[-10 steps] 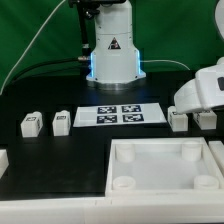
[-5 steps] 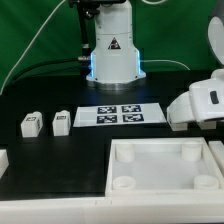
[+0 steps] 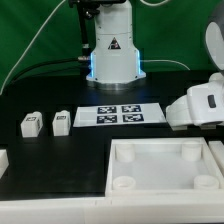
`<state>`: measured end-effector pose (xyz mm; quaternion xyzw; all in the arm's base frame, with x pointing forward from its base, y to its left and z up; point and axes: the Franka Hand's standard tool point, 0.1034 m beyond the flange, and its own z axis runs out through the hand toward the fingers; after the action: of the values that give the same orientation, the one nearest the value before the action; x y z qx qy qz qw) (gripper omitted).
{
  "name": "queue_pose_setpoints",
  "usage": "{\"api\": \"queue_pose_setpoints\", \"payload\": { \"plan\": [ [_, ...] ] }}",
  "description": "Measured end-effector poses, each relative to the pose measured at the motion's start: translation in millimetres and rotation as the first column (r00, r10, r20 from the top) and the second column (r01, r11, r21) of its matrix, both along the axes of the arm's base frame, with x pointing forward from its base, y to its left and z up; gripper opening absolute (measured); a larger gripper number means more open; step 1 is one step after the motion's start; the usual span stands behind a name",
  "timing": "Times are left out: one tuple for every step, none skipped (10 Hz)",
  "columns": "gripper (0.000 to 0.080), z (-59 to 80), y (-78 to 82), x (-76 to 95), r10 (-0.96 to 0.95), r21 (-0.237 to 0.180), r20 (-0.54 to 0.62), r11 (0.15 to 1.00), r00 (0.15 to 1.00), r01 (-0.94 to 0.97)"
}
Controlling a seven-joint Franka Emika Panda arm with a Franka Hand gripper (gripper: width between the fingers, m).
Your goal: Assemble one leg
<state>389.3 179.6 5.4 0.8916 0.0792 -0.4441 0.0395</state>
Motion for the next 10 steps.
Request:
{"api": "queue_pose_setpoints", "payload": {
  "plan": [
    [0.0649,-1.6,-1.2,0.1,-0.004,0.001,0.005,1.0,1.0,0.004],
    [0.0613,-2.0,-1.8,-1.1,-0.005,0.0,0.003,1.0,1.0,0.005],
    [0.0613,-2.1,-1.9,-1.4,-0.004,0.0,0.002,1.0,1.0,0.004],
    [0.0416,-2.1,-1.9,-1.4,-0.004,0.0,0.002,1.0,1.0,0.004],
    [0.0416,-1.9,-1.9,-1.2,-0.005,0.0,0.002,1.0,1.0,0.005],
    [0.0294,-1.9,-1.9,-0.9,-0.005,0.0,0.003,1.0,1.0,0.005],
    [0.0294,-1.9,-1.8,-0.9,-0.005,0.0,0.003,1.0,1.0,0.005],
    [0.0294,-1.7,-1.7,-0.8,-0.005,0.0,0.003,1.0,1.0,0.005],
    [0.0294,-1.4,-1.4,0.1,-0.005,0.001,0.004,1.0,1.0,0.005],
    [0.0294,-1.2,-1.1,0.4,-0.004,0.001,0.005,1.0,1.0,0.004]
  ]
}}
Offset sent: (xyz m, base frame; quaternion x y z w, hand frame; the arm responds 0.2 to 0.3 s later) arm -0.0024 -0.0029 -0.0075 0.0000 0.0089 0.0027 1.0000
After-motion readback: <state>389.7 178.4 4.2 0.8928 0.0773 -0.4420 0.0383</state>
